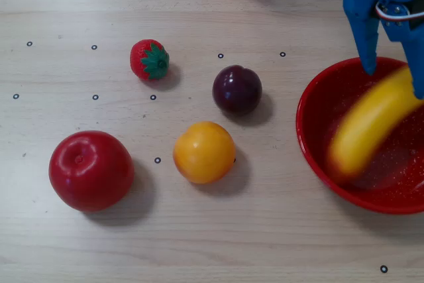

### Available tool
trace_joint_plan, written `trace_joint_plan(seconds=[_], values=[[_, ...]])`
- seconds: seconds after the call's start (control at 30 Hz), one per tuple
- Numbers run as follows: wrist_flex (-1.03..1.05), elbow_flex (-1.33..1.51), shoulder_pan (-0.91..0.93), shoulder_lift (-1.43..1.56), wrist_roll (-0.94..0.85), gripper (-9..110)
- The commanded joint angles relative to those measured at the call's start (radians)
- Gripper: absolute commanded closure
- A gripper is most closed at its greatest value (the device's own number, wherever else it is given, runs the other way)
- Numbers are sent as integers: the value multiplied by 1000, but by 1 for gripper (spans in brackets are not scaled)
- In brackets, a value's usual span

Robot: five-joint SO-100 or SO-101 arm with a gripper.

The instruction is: Put the banana in the red bowl.

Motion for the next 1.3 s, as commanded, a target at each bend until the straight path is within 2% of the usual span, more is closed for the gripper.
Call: trace_joint_plan(seconds=[0.0,0.1,0.4,0.7,1.27], values=[[-34,-26,9,44,-18,67],[-41,-18,-6,48,-20,70],[41,-160,-77,100,-26,101],[132,-186,-192,232,-48,101],[-29,434,-511,770,3,101]])
